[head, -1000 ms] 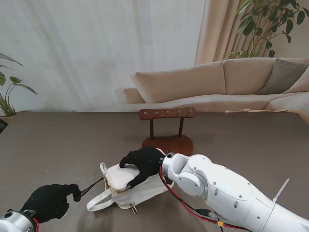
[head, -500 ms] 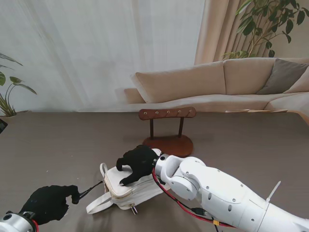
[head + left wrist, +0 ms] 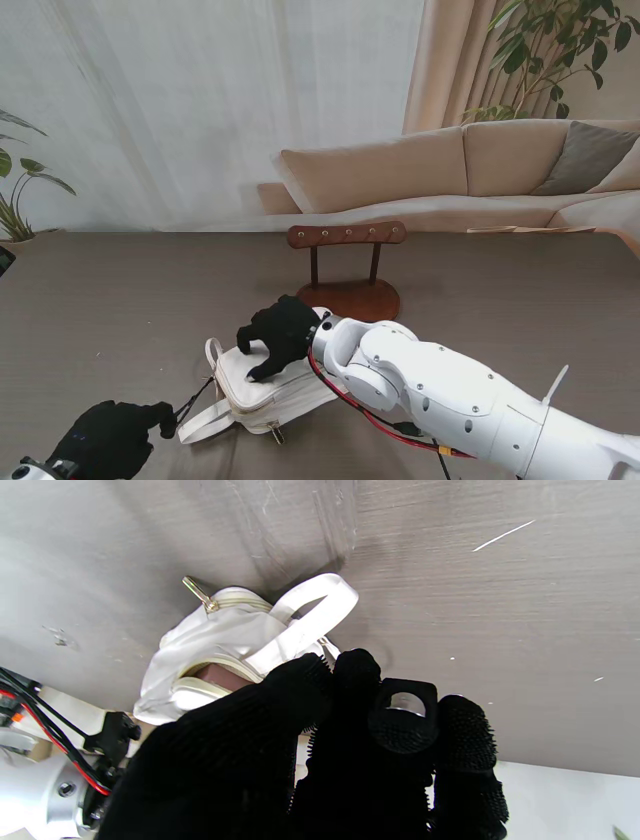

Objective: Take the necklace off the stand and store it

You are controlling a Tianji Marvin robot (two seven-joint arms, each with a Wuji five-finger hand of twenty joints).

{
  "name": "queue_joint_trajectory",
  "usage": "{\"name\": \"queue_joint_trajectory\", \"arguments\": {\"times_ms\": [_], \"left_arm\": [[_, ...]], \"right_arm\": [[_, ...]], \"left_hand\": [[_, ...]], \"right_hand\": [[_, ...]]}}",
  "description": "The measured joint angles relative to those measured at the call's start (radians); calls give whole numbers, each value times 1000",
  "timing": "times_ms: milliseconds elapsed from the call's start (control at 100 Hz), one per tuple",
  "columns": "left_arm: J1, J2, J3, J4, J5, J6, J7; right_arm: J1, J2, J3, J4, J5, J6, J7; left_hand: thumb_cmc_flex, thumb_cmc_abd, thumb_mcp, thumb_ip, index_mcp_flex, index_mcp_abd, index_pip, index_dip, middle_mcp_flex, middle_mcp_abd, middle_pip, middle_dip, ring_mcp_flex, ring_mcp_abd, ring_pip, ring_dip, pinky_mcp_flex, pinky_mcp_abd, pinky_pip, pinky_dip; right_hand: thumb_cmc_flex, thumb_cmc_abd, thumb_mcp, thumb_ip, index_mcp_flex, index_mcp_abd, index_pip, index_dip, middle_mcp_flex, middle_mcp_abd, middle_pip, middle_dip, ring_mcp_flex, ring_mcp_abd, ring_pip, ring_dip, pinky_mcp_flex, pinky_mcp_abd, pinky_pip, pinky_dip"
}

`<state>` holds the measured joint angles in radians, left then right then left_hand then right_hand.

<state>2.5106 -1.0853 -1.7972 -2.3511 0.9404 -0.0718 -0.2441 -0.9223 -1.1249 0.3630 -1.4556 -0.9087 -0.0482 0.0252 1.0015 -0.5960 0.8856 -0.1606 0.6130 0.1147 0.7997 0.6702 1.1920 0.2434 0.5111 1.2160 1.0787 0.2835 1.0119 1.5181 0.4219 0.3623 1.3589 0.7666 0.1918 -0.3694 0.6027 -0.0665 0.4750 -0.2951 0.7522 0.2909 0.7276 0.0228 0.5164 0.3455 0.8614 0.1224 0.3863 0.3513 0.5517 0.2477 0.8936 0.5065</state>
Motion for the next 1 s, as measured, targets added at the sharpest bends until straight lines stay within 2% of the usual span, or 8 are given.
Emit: {"name": "queue_joint_trajectory", "arguments": {"times_ms": [130, 310, 470, 580, 660, 830, 900, 1000], "left_arm": [[6, 1, 3, 0, 53, -24, -1], [46, -1, 0, -4, 57, -10, 28], [38, -2, 10, -4, 24, 14, 8], [12, 0, 21, -4, 15, 19, -29], [1, 2, 24, -3, 11, 19, -30], [-3, 4, 31, -3, 7, 22, -29], [-3, 5, 33, -3, 6, 25, -31], [-4, 5, 37, -3, 5, 29, -33]], "right_arm": [[14, -5, -12, 6, 3, 14, 10], [12, -6, -7, 8, -3, 27, 30], [-13, -4, 9, -4, -2, 63, 34], [7, -8, -31, -11, -5, 129, 33], [44, -18, -76, -8, -9, 167, 38], [123, -61, -142, 22, 48, 187, 93], [158, -77, -171, 34, 77, 193, 134], [207, -94, -202, 42, 127, 193, 211]], "left_hand": [[0, 0, 0, 0, -9, 10, -35, 0, 0, -3, 0, 0, -1, -3, 0, 1, 0, -6, 0, 0], [0, 0, 0, 0, -10, 10, -152, 0, 0, -5, 0, 1, -2, -5, 1, 1, 0, -8, 0, 0], [0, 0, 0, 0, -9, 10, -152, 0, 0, -5, 0, 1, -2, -5, 1, 1, 0, -8, 0, 0], [0, 0, -1, 0, -9, 10, -43, 1, 0, -5, 0, 1, -3, -5, 1, 1, 0, -8, 0, 0], [0, 0, -1, 0, -9, 10, 46, 2, 0, -5, 0, 1, -3, -5, 1, 1, -1, -8, 0, 0], [0, 0, -11, 0, 25, 13, 154, 27, -1, -5, 0, 1, -20, -9, 1, 1, -7, -9, 0, 0], [0, 0, -11, 0, 25, 13, 163, 28, -1, -5, 0, 1, -20, -9, 1, 1, -8, -9, 0, 0], [0, 0, -11, 0, 35, 13, 167, 31, -1, -5, 0, 1, -20, -9, 1, 1, -8, -9, 0, 0]], "right_hand": [[9, 0, -1, -2, -1, 1, -9, 0, 1, -1, 5, 0, 1, -5, 13, 6, 0, 0, 3, -1], [8, 0, -23, -3, -1, 46, -64, -12, 1, -1, 5, 0, -2, -17, 19, 12, 0, 0, 13, -2], [-19, 0, -21, -3, -82, 109, -54, -12, -31, -1, 21, 0, -21, -12, -18, 11, 0, -1, 27, -3], [-58, -12, -21, -3, -145, 136, -61, -21, -68, -1, 10, 0, -21, -6, -18, 11, 0, -1, 39, -3], [-71, -31, -21, -22, -155, 147, -61, -23, -94, -1, 7, 0, -21, 13, -6, 11, 0, -1, 42, -3], [-69, -38, -20, -23, -164, 149, -59, -33, -132, -1, 7, 0, -41, 26, -30, 5, 0, -2, 42, -3], [-70, -38, -20, -22, -164, 161, -59, -33, -170, 0, 6, -6, -74, 40, -42, -13, 0, -7, 42, -4], [-89, -36, 11, -20, -164, 160, -57, -33, -193, 1, 6, -15, -111, 25, -36, -13, -19, -6, 49, -4]]}}
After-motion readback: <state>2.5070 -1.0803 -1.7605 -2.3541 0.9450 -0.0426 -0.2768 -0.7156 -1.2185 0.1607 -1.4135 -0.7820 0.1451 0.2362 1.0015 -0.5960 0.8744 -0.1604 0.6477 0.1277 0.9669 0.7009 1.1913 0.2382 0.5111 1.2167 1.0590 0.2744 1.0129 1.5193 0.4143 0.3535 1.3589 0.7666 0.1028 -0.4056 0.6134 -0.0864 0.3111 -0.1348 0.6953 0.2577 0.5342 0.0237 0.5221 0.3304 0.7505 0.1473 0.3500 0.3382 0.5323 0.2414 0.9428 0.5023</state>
